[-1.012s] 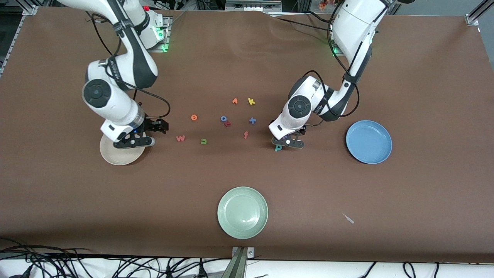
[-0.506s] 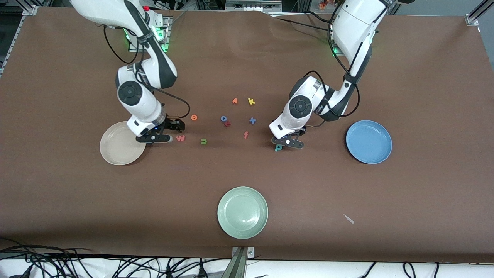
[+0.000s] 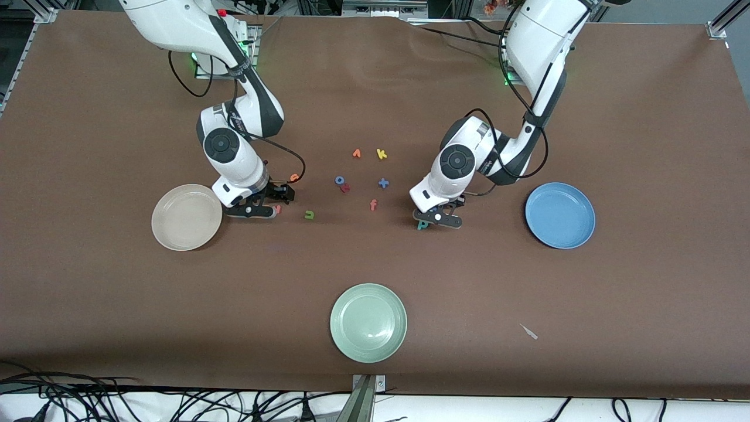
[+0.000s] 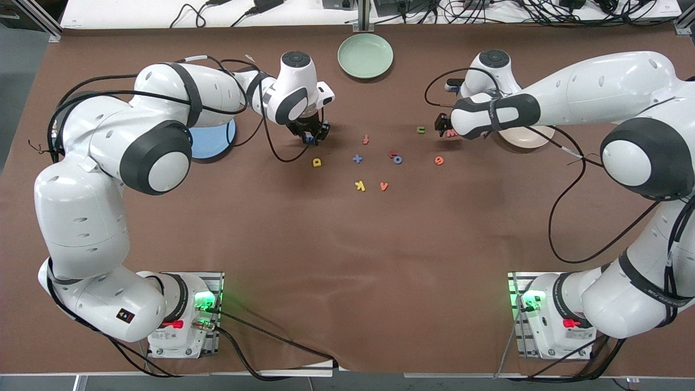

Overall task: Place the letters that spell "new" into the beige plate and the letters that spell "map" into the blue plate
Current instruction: 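Grasp the pink M with the right gripper while the left gripper drops the m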

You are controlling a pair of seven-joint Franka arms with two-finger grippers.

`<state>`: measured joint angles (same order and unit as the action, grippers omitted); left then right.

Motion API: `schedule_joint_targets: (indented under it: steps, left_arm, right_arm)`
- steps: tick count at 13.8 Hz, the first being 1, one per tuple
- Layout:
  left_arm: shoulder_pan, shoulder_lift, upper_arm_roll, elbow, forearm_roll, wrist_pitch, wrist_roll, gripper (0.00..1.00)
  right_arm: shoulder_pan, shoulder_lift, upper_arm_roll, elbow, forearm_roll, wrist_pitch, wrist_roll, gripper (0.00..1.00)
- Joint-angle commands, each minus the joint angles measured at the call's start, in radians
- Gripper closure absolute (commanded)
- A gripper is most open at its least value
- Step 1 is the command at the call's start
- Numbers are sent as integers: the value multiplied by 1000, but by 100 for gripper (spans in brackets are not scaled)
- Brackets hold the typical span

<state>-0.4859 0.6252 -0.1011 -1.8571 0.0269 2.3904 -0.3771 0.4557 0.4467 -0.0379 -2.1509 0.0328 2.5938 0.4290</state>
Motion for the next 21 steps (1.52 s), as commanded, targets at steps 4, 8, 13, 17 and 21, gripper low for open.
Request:
schedule_joint_targets:
  steps: [4,8,13,17,21]
  left_arm:
    - [90,-82,14,70,82,-202,136,87]
    - [271,-139,12,78,108,-327,419,87]
    - [446,-121,11,41,111,-381,497,75]
    - [498,-81,11,39,111,-376,492,0]
    - [480,-110,-18,68,99,-395,475,0]
  right_arm:
    - [-5,41,0,19,10,37,-9,7]
    - [-8,41,-2,20,12,39,-9,15]
    - [-9,64,-2,54,12,39,-3,23]
    - [-5,72,-2,54,12,39,-1,29]
    - [-5,78,-2,54,13,39,2,44]
